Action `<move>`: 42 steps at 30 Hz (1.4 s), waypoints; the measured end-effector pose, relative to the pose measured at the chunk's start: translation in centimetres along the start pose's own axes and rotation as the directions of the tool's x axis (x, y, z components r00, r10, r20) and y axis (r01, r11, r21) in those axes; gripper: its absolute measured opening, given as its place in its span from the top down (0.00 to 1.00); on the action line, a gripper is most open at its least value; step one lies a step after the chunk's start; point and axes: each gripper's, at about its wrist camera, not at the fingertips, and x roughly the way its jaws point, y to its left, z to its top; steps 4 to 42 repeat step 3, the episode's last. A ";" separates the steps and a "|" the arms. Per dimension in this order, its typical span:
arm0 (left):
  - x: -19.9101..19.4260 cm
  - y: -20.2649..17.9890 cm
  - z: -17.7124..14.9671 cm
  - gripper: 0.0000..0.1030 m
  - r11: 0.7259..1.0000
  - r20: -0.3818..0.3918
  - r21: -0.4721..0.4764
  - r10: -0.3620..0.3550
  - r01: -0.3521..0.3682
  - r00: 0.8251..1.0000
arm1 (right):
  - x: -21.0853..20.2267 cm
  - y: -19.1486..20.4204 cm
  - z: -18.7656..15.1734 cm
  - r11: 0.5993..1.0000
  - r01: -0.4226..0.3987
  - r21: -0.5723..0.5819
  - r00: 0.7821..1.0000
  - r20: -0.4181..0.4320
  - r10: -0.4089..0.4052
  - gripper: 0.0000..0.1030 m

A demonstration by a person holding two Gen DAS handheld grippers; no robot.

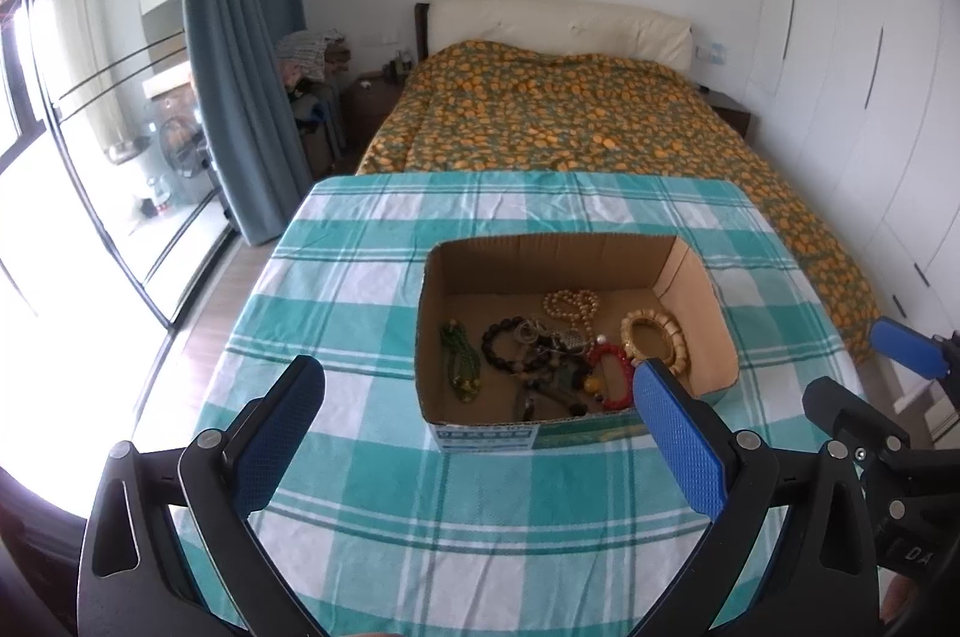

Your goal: Organize jewelry

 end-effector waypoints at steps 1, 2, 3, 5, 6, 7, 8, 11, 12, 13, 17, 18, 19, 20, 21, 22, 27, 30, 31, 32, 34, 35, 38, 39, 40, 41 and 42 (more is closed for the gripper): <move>0.0 0.0 0.0 0.00 1.000 0.005 0.001 0.004 -0.004 1.000 | 0.0 -0.1 0.0 1.000 0.000 0.001 1.000 -0.001 0.000 0.20; 0.0 -0.1 -0.1 0.00 1.000 0.011 0.006 0.013 -0.013 1.000 | 0.0 -0.1 -0.1 1.000 0.001 0.002 1.000 -0.002 -0.001 0.20; -0.1 -0.2 -0.1 0.00 1.000 0.014 0.011 0.022 -0.022 1.000 | 0.1 -0.2 -0.2 1.000 0.001 0.004 1.000 -0.003 0.000 0.20; -0.1 -0.2 -0.1 0.00 1.000 0.014 0.011 0.022 -0.022 1.000 | 0.1 -0.2 -0.2 1.000 0.001 0.004 1.000 -0.003 0.000 0.20; -0.1 -0.2 -0.1 0.00 1.000 0.014 0.011 0.022 -0.022 1.000 | 0.1 -0.2 -0.2 1.000 0.001 0.004 1.000 -0.003 0.000 0.20; -0.1 -0.2 -0.1 0.00 1.000 0.014 0.011 0.022 -0.022 1.000 | 0.1 -0.2 -0.2 1.000 0.001 0.004 1.000 -0.003 0.000 0.20; -0.1 -0.2 -0.1 0.00 1.000 0.014 0.011 0.022 -0.022 1.000 | 0.1 -0.2 -0.2 1.000 0.001 0.004 1.000 -0.003 0.000 0.20; -0.1 -0.2 -0.1 0.00 1.000 0.014 0.011 0.022 -0.022 1.000 | 0.1 -0.2 -0.2 1.000 0.001 0.004 1.000 -0.003 0.000 0.20; -0.1 -0.2 -0.1 0.00 1.000 0.014 0.011 0.022 -0.022 1.000 | 0.1 -0.2 -0.2 1.000 0.001 0.004 1.000 -0.003 0.000 0.20; -0.1 -0.2 -0.1 0.00 1.000 0.014 0.011 0.022 -0.022 1.000 | 0.1 -0.2 -0.2 1.000 0.001 0.004 1.000 -0.003 0.000 0.20; -0.1 -0.2 -0.1 0.00 1.000 0.014 0.011 0.022 -0.022 1.000 | 0.1 -0.2 -0.2 1.000 0.001 0.004 1.000 -0.003 0.000 0.20; -0.1 -0.2 -0.1 0.00 1.000 0.014 0.011 0.022 -0.022 1.000 | 0.1 -0.2 -0.2 1.000 0.001 0.004 1.000 -0.003 0.000 0.20; -0.1 -0.2 -0.1 0.00 1.000 0.014 0.011 0.022 -0.022 1.000 | 0.1 -0.2 -0.2 1.000 0.001 0.004 1.000 -0.003 0.000 0.20; -0.1 -0.2 -0.1 0.00 1.000 0.014 0.011 0.022 -0.022 1.000 | 0.1 -0.2 -0.2 1.000 0.001 0.004 1.000 -0.003 0.000 0.20; -0.1 -0.2 -0.1 0.00 1.000 0.014 0.011 0.022 -0.022 1.000 | 0.1 -0.2 -0.2 1.000 0.001 0.004 1.000 -0.003 0.000 0.20; -0.1 -0.2 -0.1 0.00 1.000 0.014 0.011 0.022 -0.022 1.000 | 0.1 -0.2 -0.2 1.000 0.001 0.004 1.000 -0.003 0.000 0.20; -0.1 -0.2 -0.1 0.00 1.000 0.014 0.011 0.022 -0.022 1.000 | 0.1 -0.2 -0.2 1.000 0.001 0.004 1.000 -0.003 0.000 0.20; -0.1 -0.2 -0.1 0.00 1.000 0.014 0.011 0.022 -0.022 1.000 | 0.1 -0.2 -0.2 1.000 0.001 0.004 1.000 -0.003 0.000 0.20; -0.1 -0.2 -0.1 0.00 1.000 0.014 0.011 0.022 -0.022 1.000 | 0.1 -0.2 -0.2 1.000 0.001 0.004 1.000 -0.003 0.000 0.20; -0.1 -0.2 -0.1 0.00 1.000 0.014 0.011 0.022 -0.022 1.000 | 0.1 -0.2 -0.2 1.000 0.001 0.004 1.000 -0.003 0.000 0.20; -0.1 -0.2 -0.1 0.00 1.000 0.014 0.011 0.022 -0.022 1.000 | 0.1 -0.2 -0.2 1.000 0.001 0.004 1.000 -0.003 0.000 0.20; -0.1 -0.2 -0.1 0.00 1.000 0.014 0.011 0.022 -0.022 1.000 | 0.1 -0.2 -0.2 1.000 0.001 0.004 1.000 -0.003 0.000 0.20; -0.1 -0.2 -0.1 0.00 1.000 0.014 0.011 0.022 -0.022 1.000 | 0.1 -0.2 -0.2 1.000 0.001 0.004 1.000 -0.003 0.000 0.20; -0.1 -0.2 -0.1 0.00 1.000 0.014 0.011 0.022 -0.022 1.000 | 0.1 -0.2 -0.2 1.000 0.001 0.004 1.000 -0.003 0.000 0.20; -0.1 -0.2 -0.1 0.00 1.000 0.014 0.011 0.022 -0.022 1.000 | 0.1 -0.2 -0.2 1.000 0.001 0.004 1.000 -0.003 0.000 0.20; -0.1 -0.2 -0.1 0.00 1.000 0.014 0.011 0.022 -0.022 1.000 | 0.1 -0.2 -0.2 1.000 0.001 0.004 1.000 -0.003 0.000 0.20; -0.1 -0.2 -0.1 0.00 1.000 0.014 0.011 0.022 -0.022 1.000 | 0.1 -0.2 -0.2 1.000 0.001 0.004 1.000 -0.003 0.000 0.20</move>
